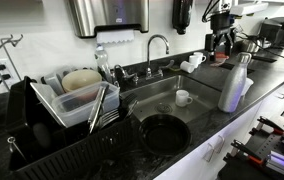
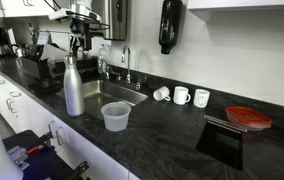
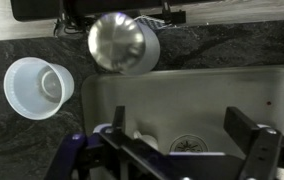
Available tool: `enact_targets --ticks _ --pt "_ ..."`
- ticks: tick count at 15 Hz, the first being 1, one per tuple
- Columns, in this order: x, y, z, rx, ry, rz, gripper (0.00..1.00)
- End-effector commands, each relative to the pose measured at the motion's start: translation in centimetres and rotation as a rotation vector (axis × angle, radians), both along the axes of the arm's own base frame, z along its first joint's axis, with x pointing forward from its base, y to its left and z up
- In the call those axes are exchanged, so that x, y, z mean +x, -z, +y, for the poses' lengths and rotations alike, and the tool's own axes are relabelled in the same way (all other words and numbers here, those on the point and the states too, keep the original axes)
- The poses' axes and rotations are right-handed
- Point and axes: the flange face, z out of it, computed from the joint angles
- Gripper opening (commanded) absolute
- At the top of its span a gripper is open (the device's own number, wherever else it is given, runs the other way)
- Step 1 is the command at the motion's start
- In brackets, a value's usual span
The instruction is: Put the silver flask in the sink
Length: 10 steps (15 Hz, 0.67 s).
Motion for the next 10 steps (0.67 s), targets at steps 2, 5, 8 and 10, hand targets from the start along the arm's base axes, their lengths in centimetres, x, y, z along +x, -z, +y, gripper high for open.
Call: enact_targets --ticks 2,5,8,10 --pt "-0.85 -1.02 -0.28 -0.016 0.036 -0.001 1.00" --pt "-1.32 -1.37 -0.47 -0.020 0.054 -0.010 1.00" --pt "-1.35 -1.22 -0.53 -0.021 0.056 -0.007 1.00" --pt "-1.35 -1.22 -0.53 -0.021 0.057 -0.007 1.00"
